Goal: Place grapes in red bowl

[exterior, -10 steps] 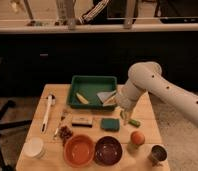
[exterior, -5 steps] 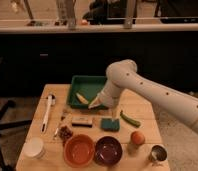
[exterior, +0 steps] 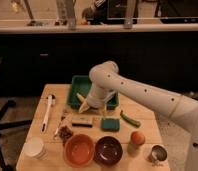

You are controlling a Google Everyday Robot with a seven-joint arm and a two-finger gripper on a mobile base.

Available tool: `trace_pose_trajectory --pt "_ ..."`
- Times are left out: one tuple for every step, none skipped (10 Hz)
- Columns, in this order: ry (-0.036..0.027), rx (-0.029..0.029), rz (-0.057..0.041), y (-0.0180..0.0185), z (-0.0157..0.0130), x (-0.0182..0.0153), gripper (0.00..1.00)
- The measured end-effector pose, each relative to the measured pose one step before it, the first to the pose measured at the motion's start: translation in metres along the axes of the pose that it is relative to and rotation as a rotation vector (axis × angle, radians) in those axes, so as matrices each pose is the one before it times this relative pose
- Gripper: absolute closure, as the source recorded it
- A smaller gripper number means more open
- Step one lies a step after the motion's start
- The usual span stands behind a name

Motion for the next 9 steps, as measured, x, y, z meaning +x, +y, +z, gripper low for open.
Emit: trace_pose_trajectory --pt "0.00385 -0.02087 -0.01694 -0.00213 0.00855 0.00017 0.20" --pt "0.00308 -0.02597 -0.01773 -0.00562 0.01082 0.00036 0.20" --pt "-0.00189 -0.01926 -0.01458 -0.00689 0.00924 -0.00005 0.20" --pt "-0.00600 -0.01869 -0.01278 -0.00605 0.00795 -0.00064 0.20" --pt "-0.00595 -0.01644 -0.00934 -0.00431 0.00562 -0.00069 0.20" --pt "-0.01345 -0.02292 -0.01165 -0.00590 0.01188 -0.00089 0.20" --pt "-0.01039 -0.01470 -0.01291 -0.00785 0.00762 -0.00081 0.20" --pt "-0.00898 -0.00945 -0.00889 -0.00507 0.00453 -0.00094 0.20" --pt "-0.00700 -0.00824 -0.00368 -0.00285 0.00426 0.00024 0.20"
